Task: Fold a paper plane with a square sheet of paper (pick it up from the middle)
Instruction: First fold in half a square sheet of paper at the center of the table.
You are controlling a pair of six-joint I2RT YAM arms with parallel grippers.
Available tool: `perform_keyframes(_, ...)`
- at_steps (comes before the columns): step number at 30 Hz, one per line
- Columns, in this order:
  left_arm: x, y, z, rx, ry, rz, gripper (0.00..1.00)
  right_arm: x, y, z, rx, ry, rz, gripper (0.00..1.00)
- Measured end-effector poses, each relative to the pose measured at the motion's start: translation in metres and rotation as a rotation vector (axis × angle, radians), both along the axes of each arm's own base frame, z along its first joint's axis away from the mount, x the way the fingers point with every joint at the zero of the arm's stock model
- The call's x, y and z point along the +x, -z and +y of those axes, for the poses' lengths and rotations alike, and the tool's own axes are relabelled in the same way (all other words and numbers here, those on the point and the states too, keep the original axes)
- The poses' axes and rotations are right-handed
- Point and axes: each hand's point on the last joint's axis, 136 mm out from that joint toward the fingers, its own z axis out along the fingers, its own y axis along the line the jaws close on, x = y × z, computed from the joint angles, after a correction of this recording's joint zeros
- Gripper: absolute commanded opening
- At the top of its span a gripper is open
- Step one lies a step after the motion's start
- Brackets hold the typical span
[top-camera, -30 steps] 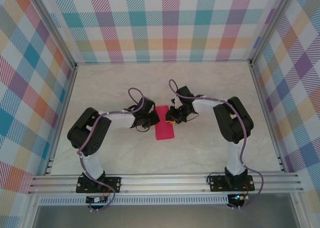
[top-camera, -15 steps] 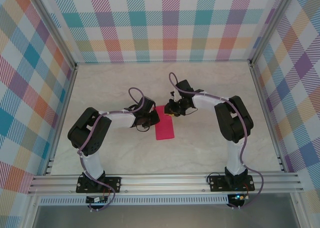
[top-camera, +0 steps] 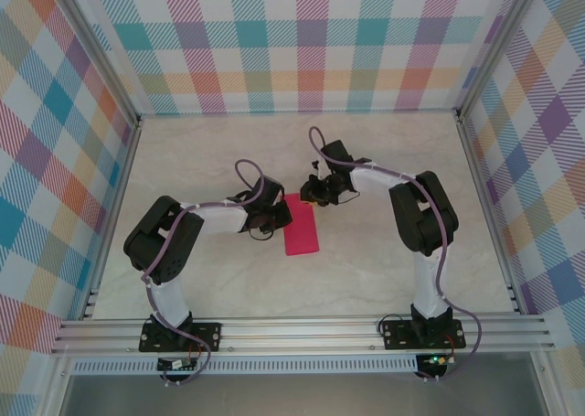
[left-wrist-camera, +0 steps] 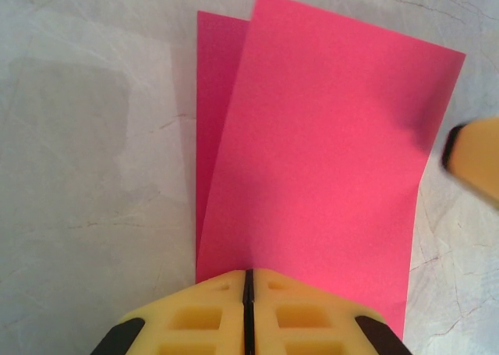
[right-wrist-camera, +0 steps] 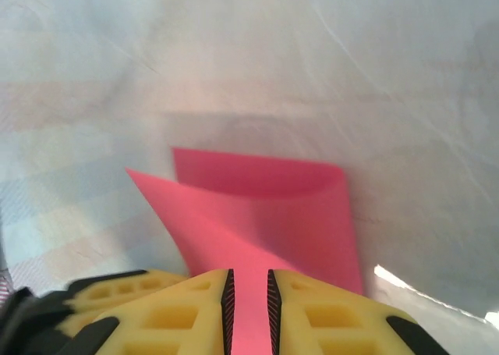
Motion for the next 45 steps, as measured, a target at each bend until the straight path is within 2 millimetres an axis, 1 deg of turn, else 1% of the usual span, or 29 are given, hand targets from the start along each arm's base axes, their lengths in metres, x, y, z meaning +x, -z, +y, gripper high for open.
perform_keyframes(2,0.000,0.000,0.000,0.000,0.000,0.000,0.10,0.009,-0.005,0.003,0.010,0.004,-0.019,0.21)
perform_keyframes(3,0.000,0.000,0.000,0.000,0.000,0.000,0.10,0.012,-0.003,0.004,0.011,0.004,-0.021,0.21)
perform_keyframes(5,0.000,0.000,0.000,0.000,0.000,0.000,0.10,0.015,0.005,0.003,0.003,0.010,-0.013,0.21)
perform_keyframes(9,0.000,0.000,0.000,0.000,0.000,0.000,0.10,0.015,0.028,-0.002,-0.028,0.022,0.026,0.21)
perform_keyframes(12,0.000,0.000,0.000,0.000,0.000,-0.001,0.10,0.021,0.027,-0.004,-0.028,0.034,0.023,0.21)
perform_keyframes(22,0.000,0.000,0.000,-0.001,0.000,-0.001,0.10,0.021,0.023,-0.002,-0.011,0.036,0.019,0.21)
perform_keyframes(25,0.000,0.000,0.000,-0.001,0.000,-0.001,0.10,0.011,0.016,-0.006,0.004,0.035,0.019,0.21)
perform_keyframes(30,0.000,-0.001,-0.001,0.000,0.001,0.000,0.10,-0.023,0.004,-0.015,0.016,0.020,0.033,0.20)
perform_keyframes(32,0.000,-0.001,-0.001,0.001,0.001,0.001,0.10,-0.036,0.003,-0.018,0.017,0.011,0.043,0.17)
perform_keyframes(34,0.000,-0.001,-0.001,0.002,0.001,0.002,0.10,-0.051,0.006,-0.019,0.011,0.001,0.063,0.14)
perform_keyframes(36,0.000,-0.002,-0.001,0.004,0.001,0.006,0.10,-0.065,0.015,-0.021,0.001,-0.009,0.090,0.12)
perform_keyframes(39,0.001,-0.002,-0.001,0.007,0.001,0.010,0.10,-0.080,0.027,-0.024,-0.018,-0.018,0.128,0.09)
perform_keyframes(41,0.001,-0.003,-0.001,0.012,0.002,0.015,0.10,-0.084,0.030,-0.025,-0.023,-0.019,0.139,0.08)
perform_keyframes(45,0.000,-0.005,-0.003,0.013,0.013,0.024,0.13,-0.084,0.031,-0.025,-0.025,-0.019,0.136,0.06)
